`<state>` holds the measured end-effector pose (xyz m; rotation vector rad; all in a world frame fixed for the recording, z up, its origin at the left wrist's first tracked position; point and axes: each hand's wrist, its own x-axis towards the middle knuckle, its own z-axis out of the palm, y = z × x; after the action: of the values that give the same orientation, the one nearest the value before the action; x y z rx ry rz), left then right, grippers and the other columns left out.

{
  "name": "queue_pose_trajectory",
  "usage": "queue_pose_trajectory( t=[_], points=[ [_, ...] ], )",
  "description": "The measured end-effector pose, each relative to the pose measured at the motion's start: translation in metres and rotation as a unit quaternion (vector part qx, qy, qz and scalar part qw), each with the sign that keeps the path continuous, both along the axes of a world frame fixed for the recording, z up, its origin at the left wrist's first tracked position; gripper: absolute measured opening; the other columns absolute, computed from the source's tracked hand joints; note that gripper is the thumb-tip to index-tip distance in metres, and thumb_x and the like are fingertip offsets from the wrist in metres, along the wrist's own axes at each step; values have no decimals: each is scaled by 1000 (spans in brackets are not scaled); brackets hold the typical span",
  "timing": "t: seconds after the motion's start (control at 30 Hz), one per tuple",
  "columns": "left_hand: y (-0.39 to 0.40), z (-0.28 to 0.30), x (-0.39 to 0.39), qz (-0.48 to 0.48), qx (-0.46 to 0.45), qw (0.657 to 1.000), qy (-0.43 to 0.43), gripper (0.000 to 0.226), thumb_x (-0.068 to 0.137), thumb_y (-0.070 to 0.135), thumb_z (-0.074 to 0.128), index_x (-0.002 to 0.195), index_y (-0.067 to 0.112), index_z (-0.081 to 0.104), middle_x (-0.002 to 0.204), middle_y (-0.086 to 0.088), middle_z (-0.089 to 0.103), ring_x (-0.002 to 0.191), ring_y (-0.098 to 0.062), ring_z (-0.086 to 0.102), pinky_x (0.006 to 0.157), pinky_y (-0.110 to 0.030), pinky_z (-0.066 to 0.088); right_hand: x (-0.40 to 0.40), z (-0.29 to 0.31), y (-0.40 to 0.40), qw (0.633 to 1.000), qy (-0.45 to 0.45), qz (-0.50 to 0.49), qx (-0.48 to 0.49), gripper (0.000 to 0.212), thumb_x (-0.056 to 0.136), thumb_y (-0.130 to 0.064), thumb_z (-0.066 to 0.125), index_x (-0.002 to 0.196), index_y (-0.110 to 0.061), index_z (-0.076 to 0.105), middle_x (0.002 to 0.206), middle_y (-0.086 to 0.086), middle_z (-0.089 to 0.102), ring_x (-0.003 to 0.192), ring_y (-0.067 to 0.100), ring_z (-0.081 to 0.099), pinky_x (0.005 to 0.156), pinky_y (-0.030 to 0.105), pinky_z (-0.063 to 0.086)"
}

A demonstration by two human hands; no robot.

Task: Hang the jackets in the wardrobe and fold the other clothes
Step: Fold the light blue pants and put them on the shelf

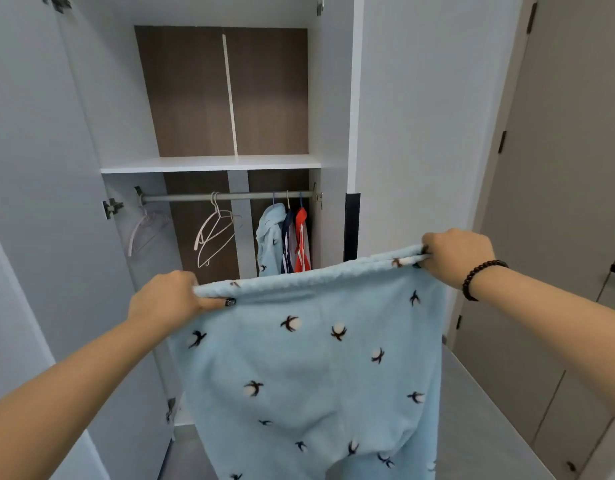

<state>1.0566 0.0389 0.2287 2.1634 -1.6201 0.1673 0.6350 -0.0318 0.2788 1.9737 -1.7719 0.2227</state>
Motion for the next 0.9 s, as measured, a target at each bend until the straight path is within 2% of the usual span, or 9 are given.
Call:
queue_pose_trajectory(
  t=[0.17, 0.23, 0.37, 0.43, 0.53, 0.6, 0.7, 0.8, 0.9],
  points=[
    [-15, -2, -35, -71, -78, 990, 95, 46, 74, 51, 74, 60, 17, 46, 57, -1, 56, 56, -18, 53, 49, -27, 36, 33, -11, 9, 972, 164, 162, -39, 13, 90, -13, 42, 92, -26, 41, 71, -9, 48, 56, 20, 39, 71, 31, 24],
    [-19, 0, -33, -66, -89, 988, 107, 44, 77, 50, 72, 62, 17, 46, 59, -1, 57, 58, -19, 54, 49, -27, 37, 21, -14, 4, 976, 151, 159, -9, 21, 91, -8, 40, 101, -27, 43, 82, -8, 45, 65, 20, 42, 74, 34, 25],
    [-23, 3, -14, -14, -74, 994, 82, 34, 81, 45, 68, 70, 17, 51, 68, -4, 60, 65, -22, 56, 54, -28, 41, -13, -12, -2, 982, -118, 112, 97, 15, 98, -23, 43, 103, -20, 57, 91, -2, 42, 80, 20, 46, 70, 33, 29],
    [-24, -1, -17, -3, -77, 995, 66, 31, 81, 43, 67, 72, 18, 51, 69, -3, 59, 65, -23, 54, 54, -29, 38, -18, -19, 0, 979, -139, 136, 68, 14, 96, -21, 50, 101, -17, 63, 90, -2, 40, 80, 19, 42, 68, 30, 26],
    [-24, -8, -28, -21, -103, 994, 10, 39, 83, 49, 67, 73, 14, 51, 67, -4, 58, 70, -29, 55, 60, -34, 40, -11, -30, 9, 966, -105, 234, -18, 7, 89, -21, 62, 87, -19, 70, 94, -2, 37, 88, 16, 31, 76, 32, 21],
    [-23, -9, -31, -35, -117, 992, -32, 44, 83, 54, 65, 69, 15, 51, 67, -5, 59, 75, -31, 56, 67, -37, 43, -3, -30, 12, 953, -156, 261, 3, 13, 87, -18, 62, 74, -20, 60, 94, -4, 37, 88, 14, 30, 80, 30, 25],
    [-24, -7, -28, -40, -110, 992, -51, 41, 86, 53, 62, 67, 17, 59, 67, -3, 62, 82, -29, 56, 75, -38, 44, 3, -26, 10, 915, -321, 238, 55, 16, 88, -17, 61, 75, -8, 57, 91, 0, 47, 79, 14, 44, 65, 11, 32],
    [-24, -3, -17, -37, -99, 994, -30, 30, 87, 46, 62, 71, 20, 63, 66, 2, 61, 73, -24, 56, 71, -34, 38, 3, -22, 7, 872, -444, 197, 59, 26, 84, -18, 65, 79, 6, 59, 76, 7, 53, 69, 17, 47, 56, 20, 35],
    [-18, -4, 4, -2, -60, 994, -88, 26, 87, 36, 60, 64, 26, 54, 60, 6, 54, 65, -24, 52, 65, -32, 30, -2, -17, 9, 825, -533, 178, 67, 26, 79, -20, 69, 68, -1, 55, 65, 4, 50, 60, 16, 44, 51, 23, 35]
  ],
)
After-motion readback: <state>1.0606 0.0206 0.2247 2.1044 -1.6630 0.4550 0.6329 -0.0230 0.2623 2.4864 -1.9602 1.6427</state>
